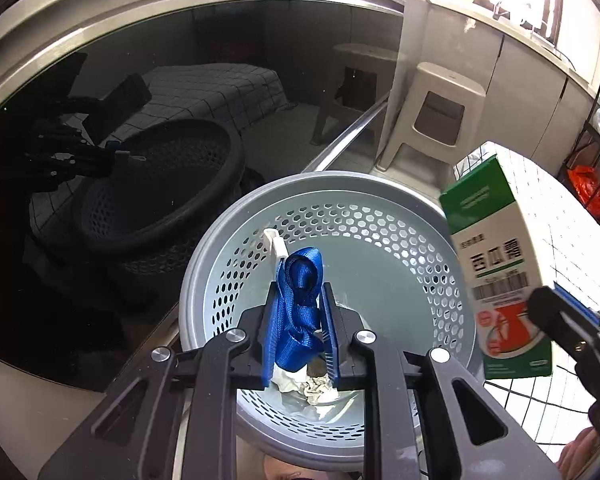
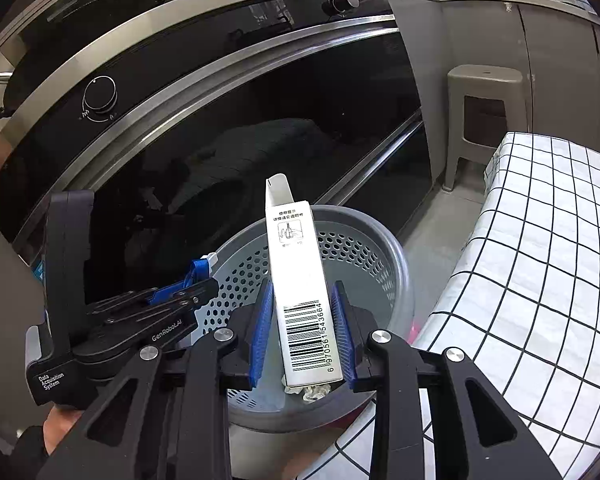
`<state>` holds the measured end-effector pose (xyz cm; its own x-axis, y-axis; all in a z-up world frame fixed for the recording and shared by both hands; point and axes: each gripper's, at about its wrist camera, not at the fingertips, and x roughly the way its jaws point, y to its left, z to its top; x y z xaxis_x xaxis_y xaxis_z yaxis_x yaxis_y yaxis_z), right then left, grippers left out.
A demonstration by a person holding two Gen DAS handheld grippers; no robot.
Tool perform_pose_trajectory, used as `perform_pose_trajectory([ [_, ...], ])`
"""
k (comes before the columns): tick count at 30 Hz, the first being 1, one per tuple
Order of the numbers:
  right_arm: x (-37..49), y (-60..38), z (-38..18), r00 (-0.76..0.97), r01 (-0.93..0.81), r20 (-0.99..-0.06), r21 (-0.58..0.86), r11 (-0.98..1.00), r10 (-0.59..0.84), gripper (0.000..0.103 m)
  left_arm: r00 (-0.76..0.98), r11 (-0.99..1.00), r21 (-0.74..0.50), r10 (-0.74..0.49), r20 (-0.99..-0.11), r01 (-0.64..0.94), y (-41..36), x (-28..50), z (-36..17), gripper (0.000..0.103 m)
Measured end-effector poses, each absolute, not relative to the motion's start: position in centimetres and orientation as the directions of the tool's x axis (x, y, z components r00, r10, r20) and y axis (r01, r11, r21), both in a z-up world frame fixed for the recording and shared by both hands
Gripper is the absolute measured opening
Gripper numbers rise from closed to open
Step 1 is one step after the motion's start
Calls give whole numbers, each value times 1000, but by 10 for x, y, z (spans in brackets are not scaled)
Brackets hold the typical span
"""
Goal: Collect trash
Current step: 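Carry strap and carton to the grey basket and open both tools over it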
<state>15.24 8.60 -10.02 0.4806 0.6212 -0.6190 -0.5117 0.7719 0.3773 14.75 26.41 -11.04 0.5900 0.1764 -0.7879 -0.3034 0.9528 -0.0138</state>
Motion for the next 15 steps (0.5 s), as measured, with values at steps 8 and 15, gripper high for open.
perform_pose_trajectory([
  [8, 157, 102, -106, 461, -515, -644, 366, 775, 610, 29, 577, 956, -36, 147, -803, -292, 266, 150, -112, 24],
  [15, 160, 104, -107, 467, -507, -651, 357, 784, 598, 29, 573, 952, -36, 152, -805, -304, 269, 150, -112, 33],
])
